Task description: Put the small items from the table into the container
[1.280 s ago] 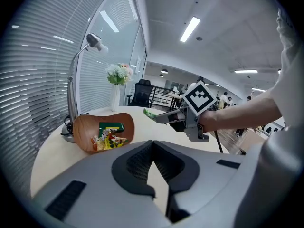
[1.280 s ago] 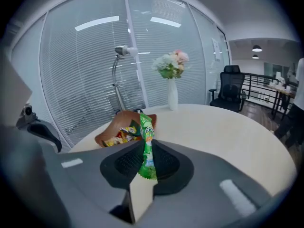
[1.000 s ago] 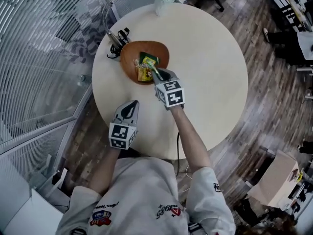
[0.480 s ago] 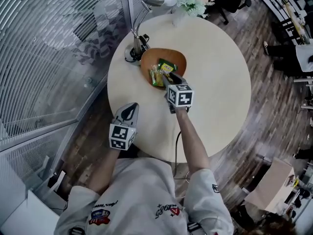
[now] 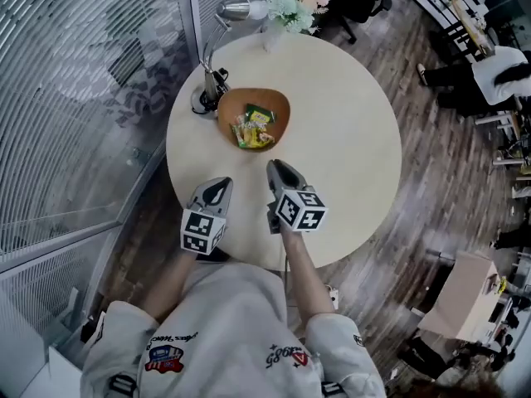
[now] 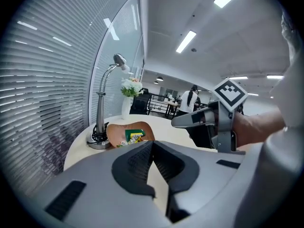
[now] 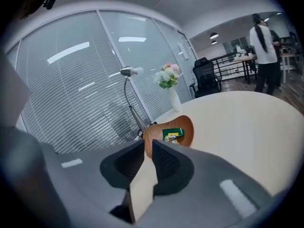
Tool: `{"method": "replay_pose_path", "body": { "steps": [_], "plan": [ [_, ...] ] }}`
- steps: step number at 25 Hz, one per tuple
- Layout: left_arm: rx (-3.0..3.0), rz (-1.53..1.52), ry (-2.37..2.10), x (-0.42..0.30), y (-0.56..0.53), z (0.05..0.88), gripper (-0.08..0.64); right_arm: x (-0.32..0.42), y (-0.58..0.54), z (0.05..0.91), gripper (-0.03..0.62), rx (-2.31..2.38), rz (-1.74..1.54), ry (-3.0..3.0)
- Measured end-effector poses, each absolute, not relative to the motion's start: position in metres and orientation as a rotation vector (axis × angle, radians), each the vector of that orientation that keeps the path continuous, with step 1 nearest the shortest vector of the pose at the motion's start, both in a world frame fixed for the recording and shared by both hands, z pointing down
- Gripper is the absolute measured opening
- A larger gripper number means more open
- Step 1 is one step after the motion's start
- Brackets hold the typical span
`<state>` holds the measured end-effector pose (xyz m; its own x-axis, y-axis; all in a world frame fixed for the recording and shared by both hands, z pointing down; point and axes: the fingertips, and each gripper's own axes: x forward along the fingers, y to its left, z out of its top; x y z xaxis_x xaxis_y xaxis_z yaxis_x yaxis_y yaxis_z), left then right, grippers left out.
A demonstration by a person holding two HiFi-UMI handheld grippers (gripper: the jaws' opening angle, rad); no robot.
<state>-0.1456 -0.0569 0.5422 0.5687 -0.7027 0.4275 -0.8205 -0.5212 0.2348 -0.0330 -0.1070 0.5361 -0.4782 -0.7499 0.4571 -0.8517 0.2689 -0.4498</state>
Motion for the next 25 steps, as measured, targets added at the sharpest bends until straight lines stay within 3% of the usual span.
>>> {"method": "replay_pose_path", "body": {
  "steps": [4,25],
  "plan": [
    [2.464,0.399,-1.157,-0.126,-0.051,0.534,0.008,-0.021,-0.075,0.531,0.021,1.622,1.037,-2.352],
    [2.617,0.44,-0.956,-0.07,-0.01,0.528,0.007,-0.01,0.009,0.523,0.012,1.744,0.942,-2.3]
  ]
}}
